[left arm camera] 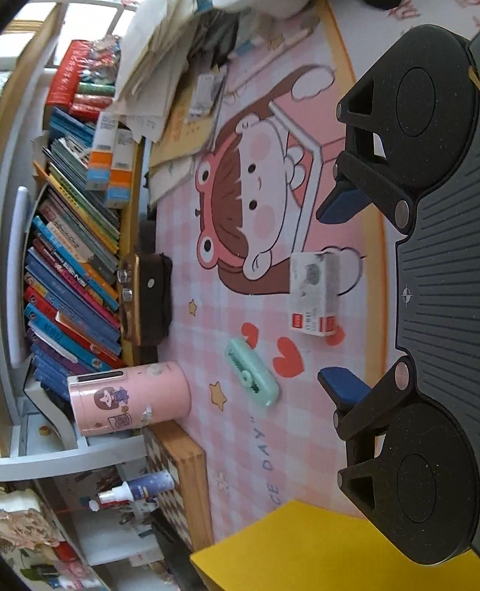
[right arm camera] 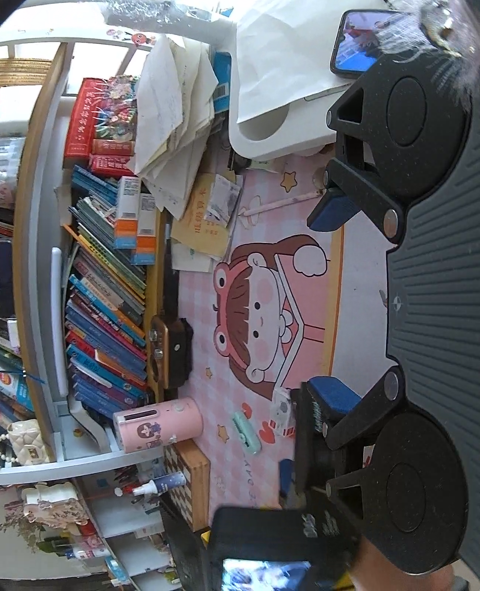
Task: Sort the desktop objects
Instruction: 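Grasp the white cat eraser box with the left gripper while the right gripper grasps the mint-green correction tape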
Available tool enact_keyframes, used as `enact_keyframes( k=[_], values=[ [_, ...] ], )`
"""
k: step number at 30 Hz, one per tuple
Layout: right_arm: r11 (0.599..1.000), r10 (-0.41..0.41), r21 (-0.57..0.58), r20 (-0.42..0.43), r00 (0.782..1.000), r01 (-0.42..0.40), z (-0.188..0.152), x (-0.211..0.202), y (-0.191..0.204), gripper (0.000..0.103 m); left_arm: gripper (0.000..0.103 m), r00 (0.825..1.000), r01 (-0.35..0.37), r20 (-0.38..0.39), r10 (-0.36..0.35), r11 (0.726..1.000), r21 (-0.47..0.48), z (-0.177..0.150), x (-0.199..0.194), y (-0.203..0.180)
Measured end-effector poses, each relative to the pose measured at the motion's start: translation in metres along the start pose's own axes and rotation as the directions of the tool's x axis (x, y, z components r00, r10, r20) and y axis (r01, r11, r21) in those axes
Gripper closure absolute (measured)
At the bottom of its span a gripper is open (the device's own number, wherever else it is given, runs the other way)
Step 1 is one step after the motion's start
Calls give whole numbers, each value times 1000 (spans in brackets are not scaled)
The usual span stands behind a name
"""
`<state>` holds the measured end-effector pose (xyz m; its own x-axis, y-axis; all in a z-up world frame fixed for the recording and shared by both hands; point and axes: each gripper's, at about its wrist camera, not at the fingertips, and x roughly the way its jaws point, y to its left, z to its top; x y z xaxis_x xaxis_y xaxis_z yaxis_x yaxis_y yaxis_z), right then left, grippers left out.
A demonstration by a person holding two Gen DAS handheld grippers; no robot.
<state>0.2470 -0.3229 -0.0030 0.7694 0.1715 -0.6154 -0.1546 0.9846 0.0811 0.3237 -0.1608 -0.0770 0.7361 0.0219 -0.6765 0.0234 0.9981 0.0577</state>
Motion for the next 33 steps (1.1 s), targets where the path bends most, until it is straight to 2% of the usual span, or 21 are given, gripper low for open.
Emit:
enact_keyframes(
  k=[5,11,12,16,22,26,33],
  values=[
    [1000,15,14,-20,1000,-15,-1,10,-5,18,23,1000,3,-22,-3,1000,5,7,19,0],
    [1000,15,21,-38,999,-15,2,20,-9,18,40,998,35,-45,-36,999,-15,9,27,5],
    [1000,15,19,-37,999,-15,2,20,-9,18,49,998,41,-46,-41,999,-14,10,27,4],
    [1000,20,1,-31,999,-20,5,25,-6,18,50,996,57,-62,-59,998,-34,11,22,8],
    [998,59,-8,-34,998,-60,10,36,3,17,50,998,56,-30,-60,993,-103,12,-18,30],
    [995,98,-29,-33,995,-99,15,46,15,17,50,999,29,-20,-32,993,-116,3,-52,52],
    [986,145,-78,-53,988,-149,15,63,37,17,50,999,-6,40,17,970,-241,-5,-107,84]
  ],
)
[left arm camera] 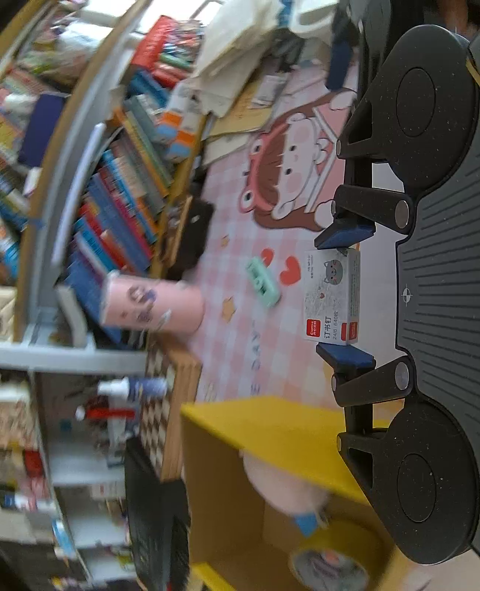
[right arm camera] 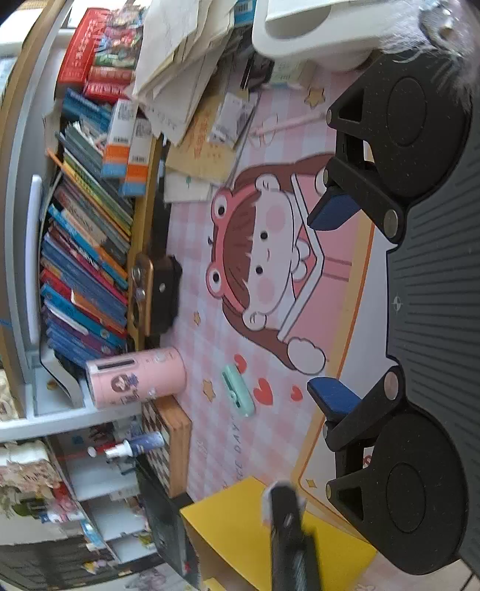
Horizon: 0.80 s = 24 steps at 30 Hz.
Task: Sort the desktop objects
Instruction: 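Grasp the white cat eraser box with the left gripper while the right gripper grasps the mint-green correction tape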
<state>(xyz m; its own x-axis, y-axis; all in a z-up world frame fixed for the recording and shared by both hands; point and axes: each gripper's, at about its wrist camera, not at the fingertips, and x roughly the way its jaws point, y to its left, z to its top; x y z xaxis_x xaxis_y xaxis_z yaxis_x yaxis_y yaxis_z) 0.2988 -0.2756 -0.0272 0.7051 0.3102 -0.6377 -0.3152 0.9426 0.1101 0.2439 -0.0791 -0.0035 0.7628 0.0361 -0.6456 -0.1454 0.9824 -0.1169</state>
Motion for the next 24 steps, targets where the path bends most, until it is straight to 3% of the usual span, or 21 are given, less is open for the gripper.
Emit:
enact_keyframes(
  k=[7,13,19,24],
  values=[
    [999,35,-40,-8,999,-36,1,31,23,17,50,998,-43,44,45,997,-59,-4,-40,15],
    [985,123,-123,-24,992,-125,10,76,45,14,50,993,-94,62,100,992,-88,-12,-64,25],
    [928,190,-317,-43,981,-194,32,126,68,10,50,984,-153,75,162,981,-121,-19,-87,33],
    [883,244,-401,-49,969,-242,47,158,78,10,50,974,-189,95,204,972,-141,-21,-106,38]
  ],
)
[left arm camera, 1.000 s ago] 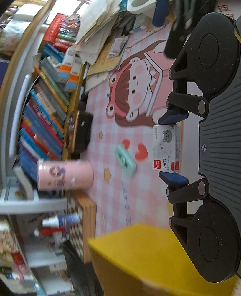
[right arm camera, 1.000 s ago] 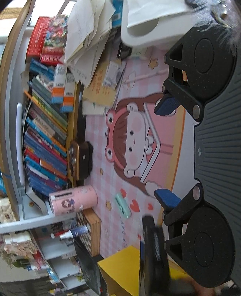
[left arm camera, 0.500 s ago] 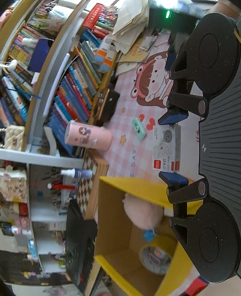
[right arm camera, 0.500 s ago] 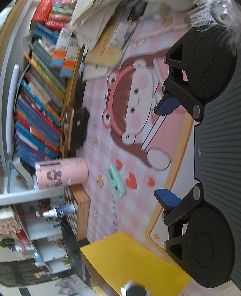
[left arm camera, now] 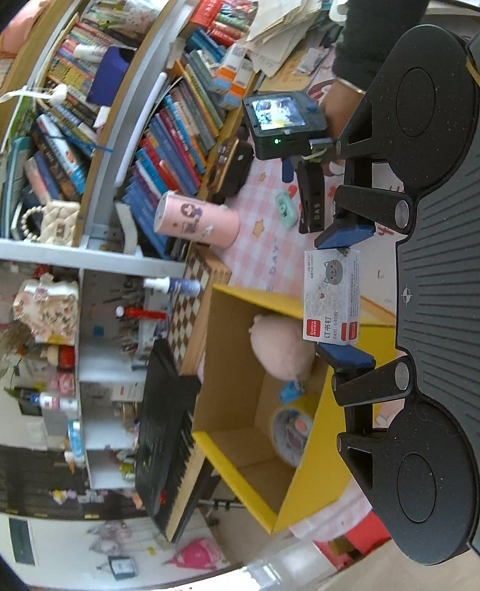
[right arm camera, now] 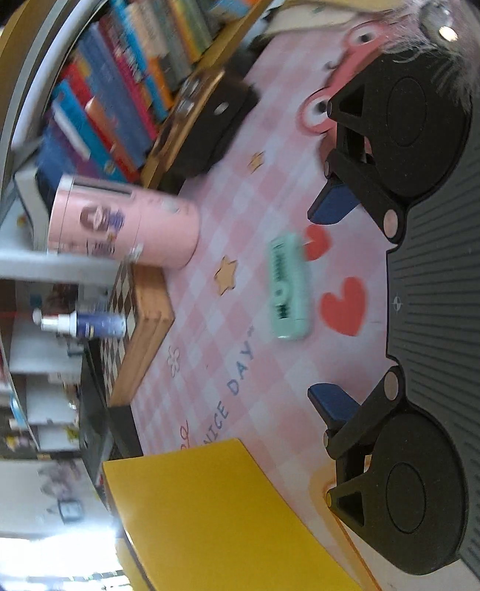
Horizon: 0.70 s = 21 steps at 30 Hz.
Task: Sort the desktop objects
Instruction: 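Grasp the white cat eraser box with the left gripper while the right gripper grasps the mint-green correction tape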
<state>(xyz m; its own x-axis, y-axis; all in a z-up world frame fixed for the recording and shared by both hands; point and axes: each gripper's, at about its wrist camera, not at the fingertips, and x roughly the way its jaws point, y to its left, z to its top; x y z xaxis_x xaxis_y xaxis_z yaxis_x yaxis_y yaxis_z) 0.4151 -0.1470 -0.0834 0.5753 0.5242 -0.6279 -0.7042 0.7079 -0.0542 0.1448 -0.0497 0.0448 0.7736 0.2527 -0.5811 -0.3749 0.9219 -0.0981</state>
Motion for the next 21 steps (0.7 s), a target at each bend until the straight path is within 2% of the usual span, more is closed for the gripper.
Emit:
enact_keyframes(
  k=[6,10,11,13,15,18,21],
  values=[
    [998,49,-32,21,999,-49,13,18,-9,10,50,998,-61,4,62,997,-47,-3,-14,15],
    [997,68,25,-10,998,-68,14,28,-20,12,50,997,-77,3,78,994,-79,-3,-18,24],
    [996,73,44,-8,997,-72,14,27,-22,14,50,997,-77,3,77,994,-81,-3,-19,24],
    [997,70,37,6,998,-71,13,23,-20,36,50,997,-70,6,71,994,-81,-3,-20,24],
    [997,66,30,-9,998,-65,14,19,-17,36,50,998,-56,13,57,996,-76,-1,-20,23],
    [1000,29,11,13,999,-29,9,2,-9,36,50,999,-31,27,32,997,-64,1,-19,21],
    [999,-2,42,47,999,0,4,-29,-2,36,50,999,6,37,-4,999,-51,4,-16,19]
  ],
)
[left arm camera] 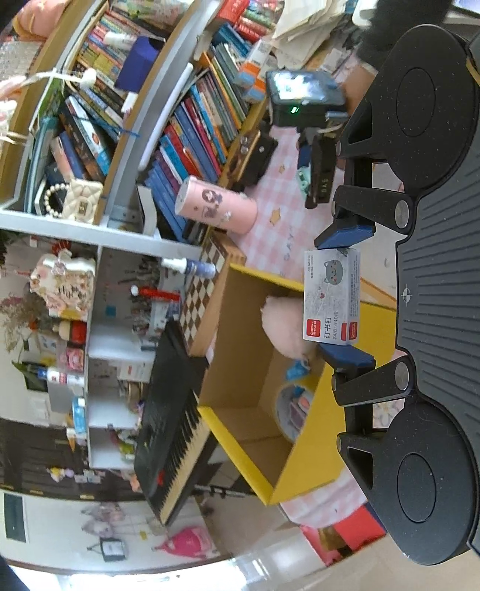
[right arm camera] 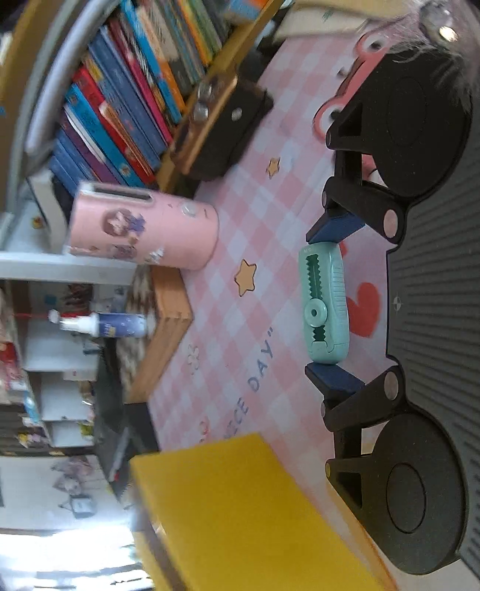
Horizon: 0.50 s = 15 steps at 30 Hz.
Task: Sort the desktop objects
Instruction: 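Grasp the white cat eraser box with the left gripper while the right gripper grasps the mint-green correction tape, then carry the eraser box and correction tape in both grippers toward the yellow box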
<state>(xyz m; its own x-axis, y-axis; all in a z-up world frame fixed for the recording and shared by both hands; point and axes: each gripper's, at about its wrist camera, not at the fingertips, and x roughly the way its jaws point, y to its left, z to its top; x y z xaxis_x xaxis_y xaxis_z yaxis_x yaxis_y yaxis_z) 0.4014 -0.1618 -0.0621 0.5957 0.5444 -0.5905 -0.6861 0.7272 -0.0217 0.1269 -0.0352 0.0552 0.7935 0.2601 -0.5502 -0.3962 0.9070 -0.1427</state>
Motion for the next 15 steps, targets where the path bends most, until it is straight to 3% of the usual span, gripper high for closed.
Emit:
enact_keyframes(
  k=[7,11,15],
  values=[
    [992,-70,110,9,998,69,-14,-87,16,36,50,995,97,-28,-96,995,27,-1,10,-10],
    [990,-79,122,29,996,75,-26,-135,25,36,50,986,160,-54,-157,985,58,-4,16,-20],
    [969,-120,220,10,993,115,-36,-172,28,36,50,975,213,-77,-208,975,65,-6,20,-26]
  ],
)
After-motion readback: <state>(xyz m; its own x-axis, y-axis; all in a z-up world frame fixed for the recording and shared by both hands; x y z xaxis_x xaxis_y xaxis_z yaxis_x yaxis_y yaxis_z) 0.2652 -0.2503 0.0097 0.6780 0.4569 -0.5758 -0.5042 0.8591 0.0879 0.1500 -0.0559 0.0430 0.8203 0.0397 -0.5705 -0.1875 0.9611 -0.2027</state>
